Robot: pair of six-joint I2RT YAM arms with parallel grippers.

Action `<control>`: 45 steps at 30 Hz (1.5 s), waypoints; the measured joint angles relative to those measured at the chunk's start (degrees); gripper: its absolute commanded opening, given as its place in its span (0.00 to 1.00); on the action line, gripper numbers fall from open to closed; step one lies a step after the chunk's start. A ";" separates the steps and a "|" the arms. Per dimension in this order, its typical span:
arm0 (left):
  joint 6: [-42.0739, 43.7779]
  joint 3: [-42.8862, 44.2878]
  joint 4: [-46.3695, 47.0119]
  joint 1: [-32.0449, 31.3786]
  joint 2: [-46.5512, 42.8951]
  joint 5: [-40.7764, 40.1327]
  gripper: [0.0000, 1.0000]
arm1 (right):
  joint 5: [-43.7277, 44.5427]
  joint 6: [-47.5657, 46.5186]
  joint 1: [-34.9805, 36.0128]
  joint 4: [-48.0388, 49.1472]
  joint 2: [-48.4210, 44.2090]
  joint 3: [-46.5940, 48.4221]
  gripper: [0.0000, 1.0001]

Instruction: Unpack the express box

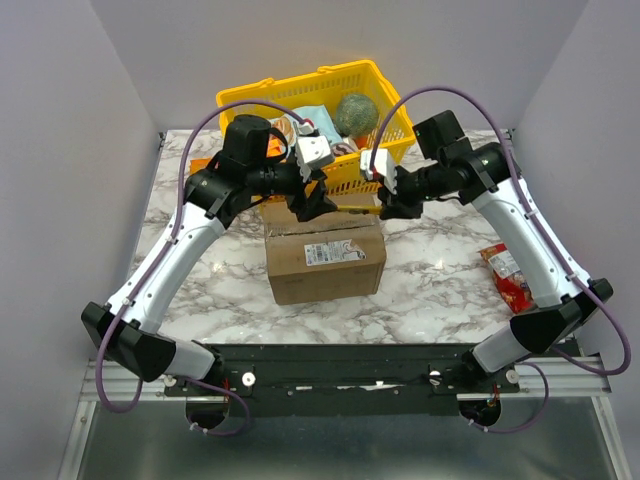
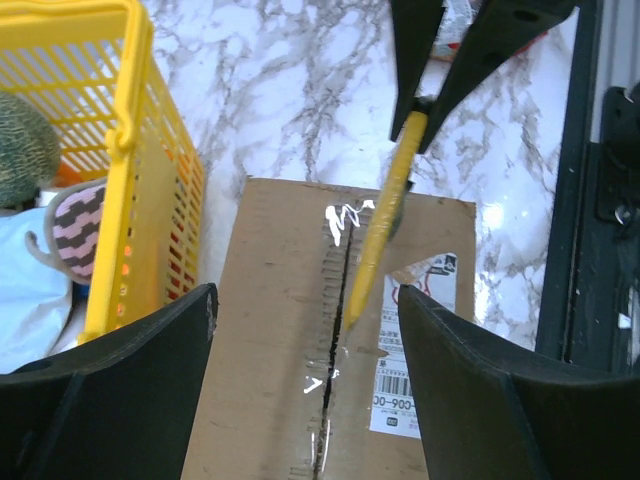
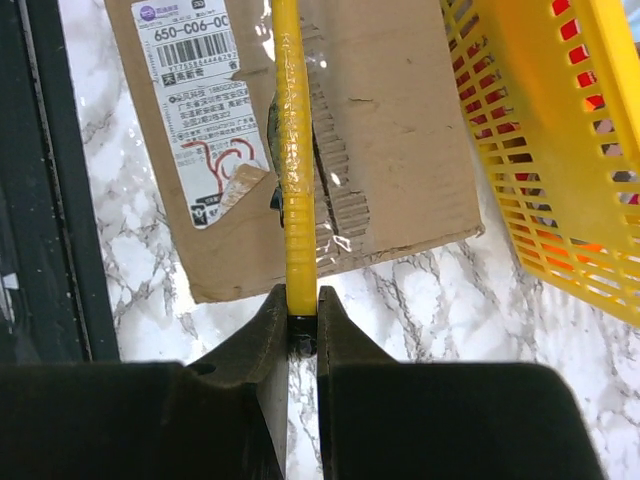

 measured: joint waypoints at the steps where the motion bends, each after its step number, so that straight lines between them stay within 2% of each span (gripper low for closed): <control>1: 0.94 0.72 -0.79 -0.39 0.57 0.46 0.76 | 0.57 0.02 0.13 0.44 0.00 0.00 0.03; 17: 5.88 1.90 -5.79 -2.27 4.44 1.29 0.55 | 1.99 -1.11 1.11 1.22 0.07 2.01 0.03; 21: 6.05 2.60 -6.08 -2.32 5.01 1.31 0.38 | 1.97 -1.20 1.62 1.20 0.07 2.01 0.03; 25: 6.64 4.28 -6.84 -2.62 6.43 1.53 0.12 | 1.62 -1.33 1.84 1.18 0.07 2.05 0.03; 28: 8.07 5.68 -9.70 -2.89 7.80 3.10 0.00 | 1.40 -1.42 1.33 1.22 0.07 2.05 0.03; 32: 9.44 5.92 -10.38 -3.02 8.33 4.15 0.00 | 0.92 -0.11 0.90 1.05 0.07 2.10 0.40; 33: 9.25 5.77 -10.16 -2.93 8.26 4.42 0.00 | 0.44 1.05 0.63 1.09 0.07 2.54 0.55; 34: 8.55 5.35 -9.38 -2.86 8.11 4.52 0.00 | -0.81 3.15 -0.02 1.68 0.11 3.37 0.60; 36: 7.08 3.80 -7.26 -2.34 7.76 4.81 0.00 | -5.33 8.20 -3.08 3.41 0.13 6.27 0.63; 40: 0.07 -1.88 -0.24 0.55 5.86 7.30 0.00 | -17.40 24.15 -17.44 12.55 0.13 11.93 0.65; 42: -6.88 -7.23 7.58 2.12 3.45 9.53 0.00 | -23.10 31.56 -23.87 17.77 0.26 12.46 0.69; 43: -9.79 -9.60 10.86 2.62 2.21 10.25 0.00 | -25.94 34.56 -25.40 19.91 0.37 12.46 0.75; 45: -17.88 -16.11 21.77 2.99 -0.87 12.48 0.00 | -30.97 38.91 -25.83 25.14 0.39 11.10 0.77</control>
